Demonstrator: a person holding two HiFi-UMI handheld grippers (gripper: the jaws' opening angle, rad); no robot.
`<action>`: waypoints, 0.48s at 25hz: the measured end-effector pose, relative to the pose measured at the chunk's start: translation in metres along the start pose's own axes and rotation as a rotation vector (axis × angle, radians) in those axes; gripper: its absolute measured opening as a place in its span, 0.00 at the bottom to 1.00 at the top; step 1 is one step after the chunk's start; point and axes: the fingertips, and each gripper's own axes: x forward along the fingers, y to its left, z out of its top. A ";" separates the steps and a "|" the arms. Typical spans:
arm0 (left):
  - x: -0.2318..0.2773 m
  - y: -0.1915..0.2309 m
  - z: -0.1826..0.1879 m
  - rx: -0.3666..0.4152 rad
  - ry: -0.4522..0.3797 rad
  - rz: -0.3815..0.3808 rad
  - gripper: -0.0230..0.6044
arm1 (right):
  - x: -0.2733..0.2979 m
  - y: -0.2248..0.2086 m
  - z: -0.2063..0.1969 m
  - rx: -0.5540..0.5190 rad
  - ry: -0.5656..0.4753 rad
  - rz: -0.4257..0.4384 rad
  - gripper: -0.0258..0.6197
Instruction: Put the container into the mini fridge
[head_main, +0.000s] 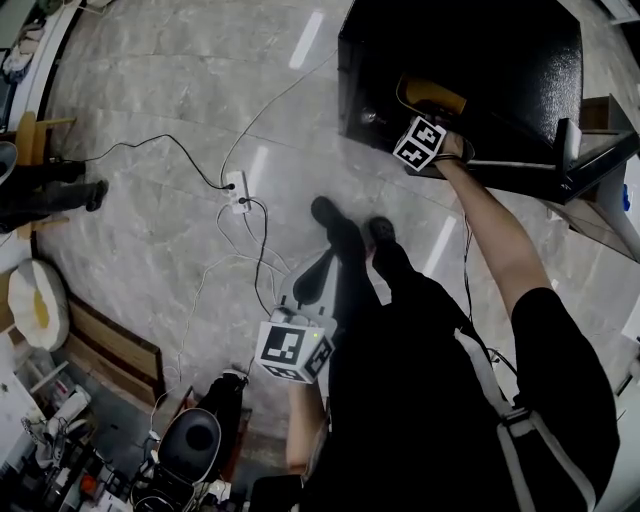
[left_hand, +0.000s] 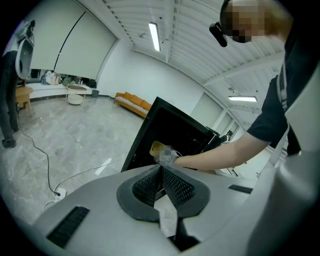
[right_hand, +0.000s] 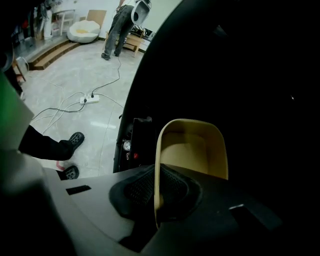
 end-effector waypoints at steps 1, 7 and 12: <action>0.001 -0.001 0.000 -0.002 0.003 -0.005 0.10 | 0.001 -0.001 0.001 -0.008 0.003 -0.003 0.08; 0.007 0.002 -0.007 -0.007 0.032 -0.016 0.10 | 0.018 -0.010 0.005 -0.036 0.023 -0.020 0.09; 0.009 0.007 -0.007 -0.004 0.049 0.004 0.10 | 0.036 -0.020 0.000 -0.084 0.056 -0.040 0.11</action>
